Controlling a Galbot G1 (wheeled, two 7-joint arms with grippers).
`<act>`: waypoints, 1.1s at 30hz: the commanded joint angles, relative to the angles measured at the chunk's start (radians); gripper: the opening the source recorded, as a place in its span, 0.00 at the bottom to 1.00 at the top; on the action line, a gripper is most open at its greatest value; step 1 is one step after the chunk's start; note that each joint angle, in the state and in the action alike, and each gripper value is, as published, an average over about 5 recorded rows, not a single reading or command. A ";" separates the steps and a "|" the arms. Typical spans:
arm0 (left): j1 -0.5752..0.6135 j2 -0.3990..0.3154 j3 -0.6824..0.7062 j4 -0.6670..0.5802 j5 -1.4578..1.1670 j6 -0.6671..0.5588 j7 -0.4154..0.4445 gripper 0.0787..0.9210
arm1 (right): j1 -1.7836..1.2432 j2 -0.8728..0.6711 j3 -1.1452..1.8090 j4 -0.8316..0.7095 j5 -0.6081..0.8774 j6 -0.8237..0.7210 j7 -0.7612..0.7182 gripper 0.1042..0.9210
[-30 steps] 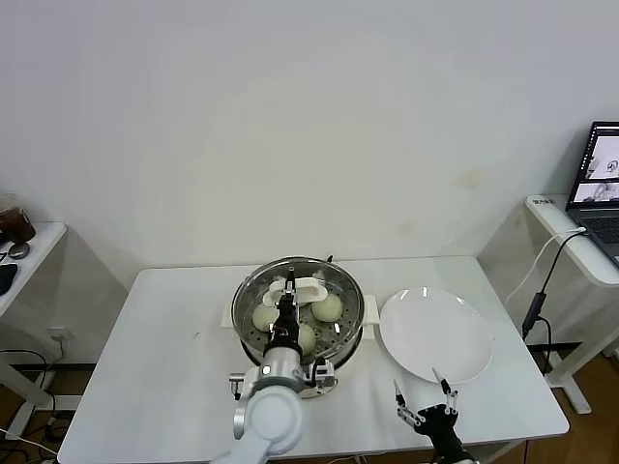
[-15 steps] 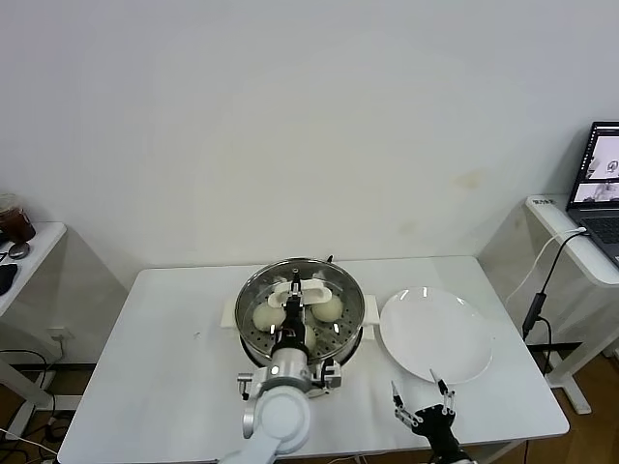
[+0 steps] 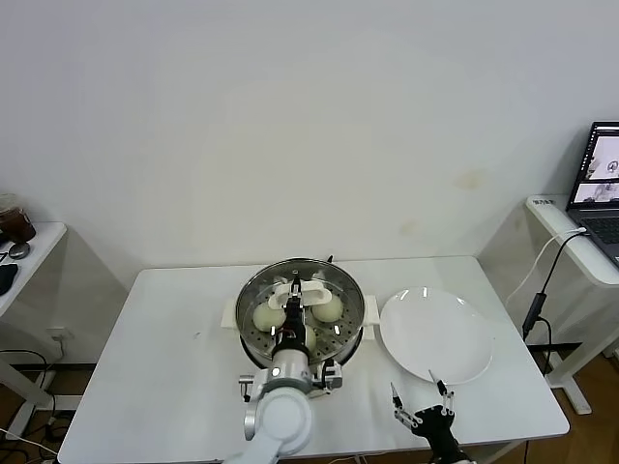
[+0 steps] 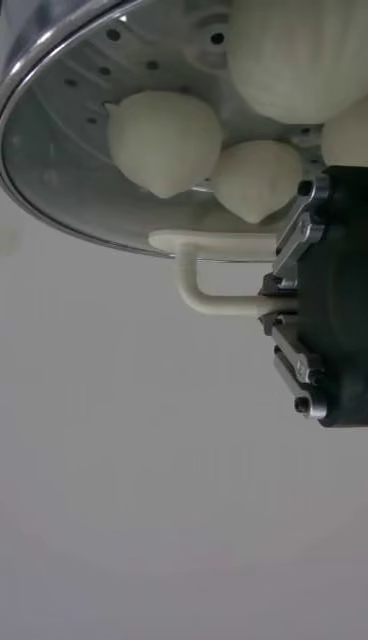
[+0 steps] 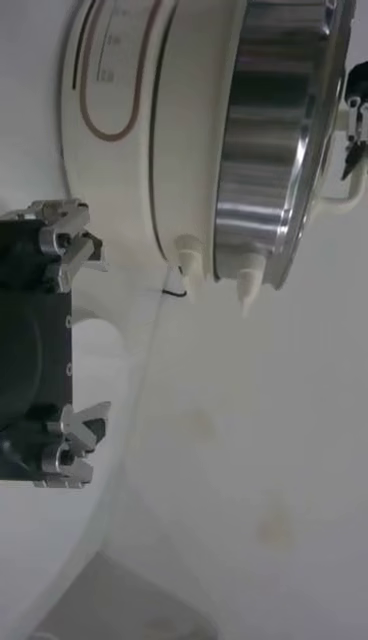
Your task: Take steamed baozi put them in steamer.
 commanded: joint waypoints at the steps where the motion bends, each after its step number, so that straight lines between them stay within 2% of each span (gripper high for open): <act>1: 0.046 0.008 -0.010 -0.065 -0.092 -0.008 -0.039 0.19 | -0.001 -0.001 -0.005 0.003 0.000 -0.001 -0.001 0.88; 4: 0.093 0.034 -0.026 -0.119 -0.191 -0.032 -0.096 0.29 | -0.003 0.001 -0.007 0.005 -0.002 -0.002 -0.002 0.88; 9: 0.230 0.099 -0.105 -0.246 -0.469 -0.126 -0.262 0.46 | -0.007 0.003 -0.004 0.010 -0.003 -0.002 -0.003 0.88; 12: 0.365 0.115 -0.206 -0.326 -0.721 -0.265 -0.360 0.57 | -0.011 0.002 0.001 0.013 -0.002 0.001 -0.004 0.88; 14: 0.465 0.109 -0.306 -0.364 -0.930 -0.403 -0.403 0.64 | -0.013 0.002 0.004 0.016 0.000 0.004 -0.004 0.88; 17: 0.604 0.100 -0.466 -0.386 -1.258 -0.586 -0.489 0.74 | -0.020 -0.004 0.005 0.024 0.009 0.005 -0.004 0.88; 19: 0.687 0.102 -0.552 -0.388 -1.425 -0.664 -0.526 0.80 | -0.031 -0.019 0.002 0.035 0.036 -0.001 -0.005 0.88; 21: 0.764 0.106 -0.621 -0.386 -1.542 -0.709 -0.513 0.85 | -0.048 -0.042 -0.007 0.054 0.084 -0.017 -0.006 0.88; 25: 0.888 0.118 -0.694 -0.366 -1.775 -0.776 -0.466 0.88 | -0.101 -0.103 -0.048 0.120 0.222 -0.065 -0.016 0.88; 28: 0.921 0.117 -0.716 -0.299 -1.882 -0.804 -0.447 0.88 | -0.137 -0.138 -0.068 0.165 0.298 -0.104 -0.022 0.88; 33: 0.941 0.110 -0.706 -0.194 -1.889 -0.873 -0.398 0.88 | -0.153 -0.152 -0.055 0.162 0.283 -0.120 -0.006 0.88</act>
